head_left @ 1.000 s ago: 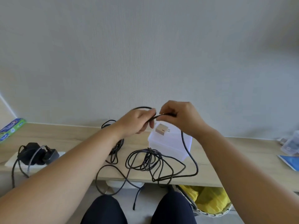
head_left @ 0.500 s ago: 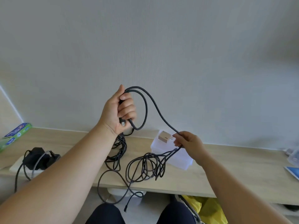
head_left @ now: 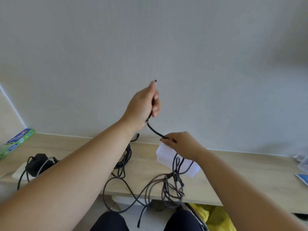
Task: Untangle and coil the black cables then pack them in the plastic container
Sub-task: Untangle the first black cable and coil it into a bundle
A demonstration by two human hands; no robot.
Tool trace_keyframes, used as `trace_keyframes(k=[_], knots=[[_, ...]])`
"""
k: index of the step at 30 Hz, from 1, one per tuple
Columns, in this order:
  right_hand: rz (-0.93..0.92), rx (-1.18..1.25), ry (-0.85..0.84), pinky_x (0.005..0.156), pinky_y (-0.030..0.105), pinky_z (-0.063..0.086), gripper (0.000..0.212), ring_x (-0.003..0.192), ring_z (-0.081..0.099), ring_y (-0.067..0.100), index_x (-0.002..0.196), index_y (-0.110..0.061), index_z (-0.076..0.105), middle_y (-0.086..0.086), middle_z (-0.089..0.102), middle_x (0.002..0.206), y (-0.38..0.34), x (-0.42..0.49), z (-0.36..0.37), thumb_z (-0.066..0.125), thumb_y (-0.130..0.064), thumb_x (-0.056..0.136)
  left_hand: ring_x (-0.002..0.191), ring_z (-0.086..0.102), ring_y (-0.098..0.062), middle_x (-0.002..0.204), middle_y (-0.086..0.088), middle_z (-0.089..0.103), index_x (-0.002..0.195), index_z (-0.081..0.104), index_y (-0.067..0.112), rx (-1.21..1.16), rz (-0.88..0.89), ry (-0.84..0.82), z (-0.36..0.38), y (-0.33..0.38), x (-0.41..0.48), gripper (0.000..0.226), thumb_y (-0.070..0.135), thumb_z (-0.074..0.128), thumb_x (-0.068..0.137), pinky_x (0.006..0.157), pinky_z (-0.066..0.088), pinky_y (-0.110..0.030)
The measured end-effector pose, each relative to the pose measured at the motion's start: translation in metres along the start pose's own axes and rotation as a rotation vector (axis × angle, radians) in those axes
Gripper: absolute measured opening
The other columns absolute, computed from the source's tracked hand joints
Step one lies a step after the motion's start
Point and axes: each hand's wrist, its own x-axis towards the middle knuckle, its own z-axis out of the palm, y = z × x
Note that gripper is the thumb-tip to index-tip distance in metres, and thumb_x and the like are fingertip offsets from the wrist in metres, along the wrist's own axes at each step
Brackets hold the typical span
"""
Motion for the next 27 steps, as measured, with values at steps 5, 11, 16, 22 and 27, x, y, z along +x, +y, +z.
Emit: trace_keyframes(k=[5,11,16,22,27], knots=[[-0.177,-0.144,0.055,0.058,0.024,0.039,0.024,0.051,0.043,0.004,0.104,-0.023,0.071,-0.008,0.052,0.061,-0.034,-0.004,-0.034,0.052,-0.035,0.095,0.073,0.065,-0.018,0.075,0.002,0.065,0.080,0.049,0.011,0.764,0.057,-0.169,0.013,-0.019,-0.009,0.033,0.031,0.034,0.102,0.067,0.046,-0.027],[-0.050,0.256,0.227,0.057,0.013,0.046,0.028,0.054,0.057,-0.001,0.087,-0.024,0.052,-0.007,0.066,0.068,-0.025,-0.006,-0.044,0.077,-0.030,0.076,0.053,0.046,-0.009,0.056,0.003,0.049,0.077,0.048,0.012,1.005,0.021,-0.145,0.011,-0.026,-0.008,0.036,0.035,0.036,0.101,0.058,0.033,-0.029],[0.192,0.450,0.315,0.067,0.029,0.053,0.024,0.070,0.061,0.014,0.083,-0.020,0.059,-0.005,0.063,0.081,0.014,-0.023,-0.014,0.061,-0.043,0.088,0.039,0.045,-0.007,0.048,0.005,0.041,0.072,0.049,0.015,0.701,-0.167,-0.023,0.009,-0.022,-0.007,0.038,0.035,0.037,0.101,0.044,0.035,-0.021],[0.394,0.433,-0.054,0.081,0.030,0.045,0.068,0.102,0.055,0.014,0.127,-0.016,0.047,-0.001,0.057,0.118,0.025,-0.037,0.041,0.068,-0.056,0.076,0.032,0.024,-0.011,0.035,0.007,0.030,0.074,0.045,0.012,0.334,-0.305,0.014,0.012,-0.024,-0.009,0.037,0.034,0.036,0.102,0.038,0.021,-0.018],[0.412,0.552,0.115,0.088,0.029,0.044,0.079,0.117,0.051,0.019,0.142,-0.014,0.032,0.004,0.047,0.136,0.021,-0.021,0.064,0.072,-0.042,0.080,0.031,0.024,-0.010,0.036,0.003,0.030,0.074,0.048,0.011,0.149,-0.315,0.042,0.010,-0.020,-0.008,0.037,0.033,0.036,0.101,0.039,0.020,-0.019]])
